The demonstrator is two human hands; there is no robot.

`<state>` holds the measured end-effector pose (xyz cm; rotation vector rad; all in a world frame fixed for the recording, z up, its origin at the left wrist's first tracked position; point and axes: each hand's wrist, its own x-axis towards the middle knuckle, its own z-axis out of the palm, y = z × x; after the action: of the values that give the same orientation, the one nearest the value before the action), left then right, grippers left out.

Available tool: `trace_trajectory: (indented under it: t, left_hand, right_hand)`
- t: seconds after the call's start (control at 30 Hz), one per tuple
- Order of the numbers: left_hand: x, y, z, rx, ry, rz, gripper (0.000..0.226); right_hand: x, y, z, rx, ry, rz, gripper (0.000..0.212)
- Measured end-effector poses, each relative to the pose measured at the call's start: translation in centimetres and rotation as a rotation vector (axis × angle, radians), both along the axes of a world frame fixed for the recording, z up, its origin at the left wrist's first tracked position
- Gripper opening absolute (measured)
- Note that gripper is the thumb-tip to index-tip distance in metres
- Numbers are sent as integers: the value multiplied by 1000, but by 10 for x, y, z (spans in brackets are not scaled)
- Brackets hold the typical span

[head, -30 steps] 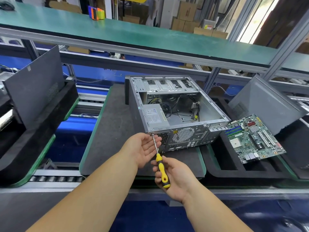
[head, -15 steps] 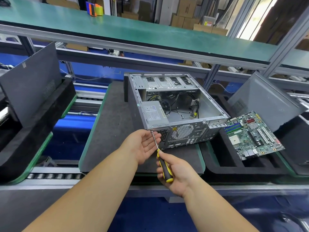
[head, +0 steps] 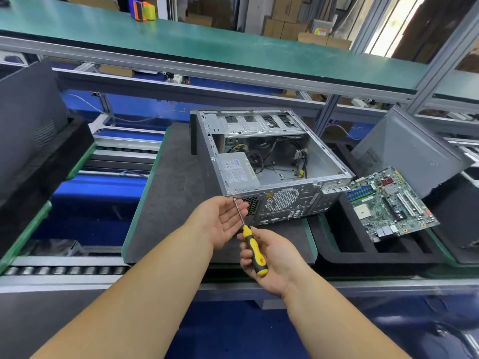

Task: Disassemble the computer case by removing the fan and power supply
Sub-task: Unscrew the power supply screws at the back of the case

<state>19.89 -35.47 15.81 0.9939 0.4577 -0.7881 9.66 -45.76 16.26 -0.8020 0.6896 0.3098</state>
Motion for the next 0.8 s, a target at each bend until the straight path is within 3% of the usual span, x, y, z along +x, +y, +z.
trace_trajectory:
  t: [0.2, 0.8]
  left_hand:
    - [-1, -1, 1, 4, -5, 1, 24]
    - [-3, -3, -4, -22, -35, 10, 20]
  right_hand:
    - [0, 2, 0, -119, 8, 0, 15]
    - [1, -3, -3, -152, 22, 31, 16]
